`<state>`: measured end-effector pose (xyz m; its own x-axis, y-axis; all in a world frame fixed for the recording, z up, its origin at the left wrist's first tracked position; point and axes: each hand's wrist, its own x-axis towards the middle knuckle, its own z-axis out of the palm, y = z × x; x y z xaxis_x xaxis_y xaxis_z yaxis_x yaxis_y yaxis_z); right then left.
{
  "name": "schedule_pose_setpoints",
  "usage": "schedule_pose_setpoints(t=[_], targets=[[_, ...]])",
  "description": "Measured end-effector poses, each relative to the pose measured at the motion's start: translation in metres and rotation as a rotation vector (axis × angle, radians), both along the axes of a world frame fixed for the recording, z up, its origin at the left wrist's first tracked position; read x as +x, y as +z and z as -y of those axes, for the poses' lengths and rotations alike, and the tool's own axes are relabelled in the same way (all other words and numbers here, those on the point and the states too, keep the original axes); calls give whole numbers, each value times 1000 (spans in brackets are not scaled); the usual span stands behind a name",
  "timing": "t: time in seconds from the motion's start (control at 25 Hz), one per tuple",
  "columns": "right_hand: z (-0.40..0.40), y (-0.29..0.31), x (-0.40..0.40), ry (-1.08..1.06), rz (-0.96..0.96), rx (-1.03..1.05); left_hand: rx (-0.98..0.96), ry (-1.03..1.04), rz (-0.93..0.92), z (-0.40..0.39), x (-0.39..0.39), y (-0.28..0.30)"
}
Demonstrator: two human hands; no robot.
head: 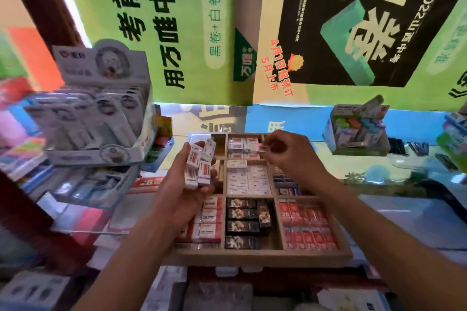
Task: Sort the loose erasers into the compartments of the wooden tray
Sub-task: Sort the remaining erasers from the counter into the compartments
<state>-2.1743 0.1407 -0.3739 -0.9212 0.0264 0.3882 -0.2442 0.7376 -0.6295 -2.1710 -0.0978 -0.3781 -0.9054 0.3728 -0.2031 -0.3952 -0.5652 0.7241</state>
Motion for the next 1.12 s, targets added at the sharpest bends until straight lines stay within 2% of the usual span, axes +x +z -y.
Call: schedule_pose_setpoints(t=[0.16,0.32,0.4,0.44,0.48,0.56,0.6,0.72,0.88,1.0,1.12], targets=[[34,-5,-48,-1,229,254,117,3,38,6,-1,-1],[40,-5,-62,35,283,385,156,-10,36,7,0,0],[44,-3,-63,45,249,415,170,-25,44,7,0,1],[48,0,-61,49,227,302,171,-30,49,8,0,2],[54,5,-57,73,241,71,169,-36,50,8,0,1],[69,19,-48,215,385,-419,165,-44,50,7,-1,0],[76,25,-44,276,444,-521,159,-46,52,7,0,0],[88,31,-34,300,459,-646,152,-53,42,8,0,-2],[56,34,-25,117,375,-854,192,-39,82,8,0,-3],[20,24,-12,-91,366,-761,183,-17,83,8,0,-3],[7,12,-3,-165,387,-740,159,-11,71,6,-1,-4]])
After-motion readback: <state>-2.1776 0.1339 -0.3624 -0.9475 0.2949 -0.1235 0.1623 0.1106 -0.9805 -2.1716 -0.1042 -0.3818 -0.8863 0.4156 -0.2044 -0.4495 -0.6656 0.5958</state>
